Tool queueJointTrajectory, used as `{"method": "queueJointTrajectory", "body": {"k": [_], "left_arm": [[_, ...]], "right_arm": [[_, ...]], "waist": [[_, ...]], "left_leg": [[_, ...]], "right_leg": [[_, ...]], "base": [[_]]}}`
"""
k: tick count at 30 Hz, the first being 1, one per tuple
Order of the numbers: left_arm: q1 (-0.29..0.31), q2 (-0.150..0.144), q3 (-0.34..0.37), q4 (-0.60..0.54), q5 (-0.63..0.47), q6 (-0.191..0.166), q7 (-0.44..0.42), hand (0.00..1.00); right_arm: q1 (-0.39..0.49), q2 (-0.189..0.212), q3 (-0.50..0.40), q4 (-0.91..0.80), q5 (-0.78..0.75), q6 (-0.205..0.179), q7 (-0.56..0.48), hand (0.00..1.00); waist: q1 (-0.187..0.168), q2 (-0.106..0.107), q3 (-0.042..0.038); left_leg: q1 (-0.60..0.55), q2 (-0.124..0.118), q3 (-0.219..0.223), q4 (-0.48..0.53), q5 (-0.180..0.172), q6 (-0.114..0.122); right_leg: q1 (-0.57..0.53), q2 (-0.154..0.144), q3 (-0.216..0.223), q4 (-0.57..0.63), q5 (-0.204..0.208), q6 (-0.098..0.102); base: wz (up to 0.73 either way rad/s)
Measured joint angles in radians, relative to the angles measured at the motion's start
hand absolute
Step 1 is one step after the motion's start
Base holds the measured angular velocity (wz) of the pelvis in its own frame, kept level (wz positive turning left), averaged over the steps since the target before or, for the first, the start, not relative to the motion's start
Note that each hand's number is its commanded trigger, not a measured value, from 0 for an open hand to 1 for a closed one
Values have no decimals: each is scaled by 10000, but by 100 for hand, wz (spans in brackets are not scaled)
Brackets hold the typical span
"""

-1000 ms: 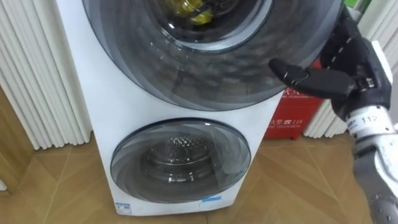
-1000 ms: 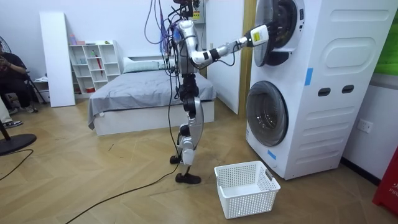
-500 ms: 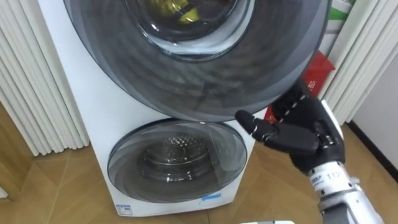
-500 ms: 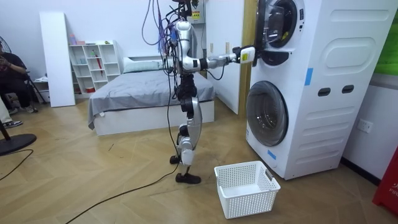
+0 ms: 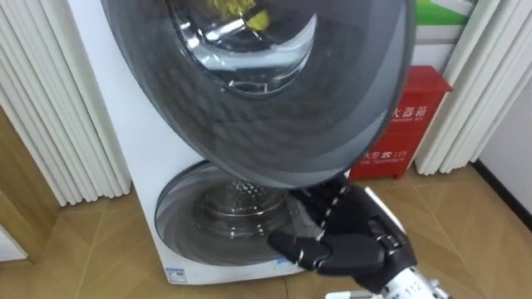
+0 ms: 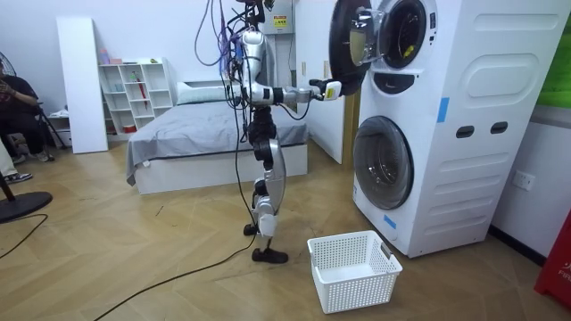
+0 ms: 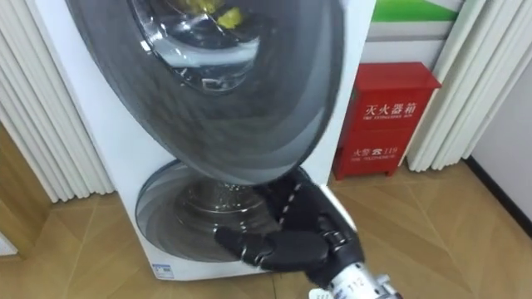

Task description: Pick clothes from washing machine

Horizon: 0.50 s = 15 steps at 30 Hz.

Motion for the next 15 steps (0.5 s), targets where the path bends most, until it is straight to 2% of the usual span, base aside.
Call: {"method": "queueJointTrajectory", "body": {"k": [1, 8, 13, 15], "left_arm": [[-55, 0, -95, 0, 3, 9, -59, 0], [-216, 46, -377, 55, -14, -2, -208, 0], [-434, 102, -368, 63, 12, -208, -181, 0], [-526, 128, -379, 58, 3, -210, -78, 0]], "right_arm": [[-52, 12, 61, -9, -113, 24, 224, 0], [-497, 193, 853, -260, -864, 120, 1100, 0], [-1116, 166, 1283, -403, -1534, 261, 1504, 0], [-1606, 171, 1631, -403, -1535, 460, 1546, 0]], "waist": [[46, -26, -31], [69, -156, -50], [519, -286, 15], [780, -362, 79]], "left_leg": [[-90, -10, -17, 41, 1, -1], [-195, -77, -196, 132, 15, 6], [-169, -72, -139, 82, 20, 7], [-185, -70, -140, 90, 20, 7]], "right_leg": [[-93, 17, -4, 33, 17, 2], [-101, -21, -39, 50, 40, 18], [-114, -2, 1, 40, 39, 18], [-115, -4, -10, 27, 40, 18]], "base": [[3], [5], [-1], [0]]}}
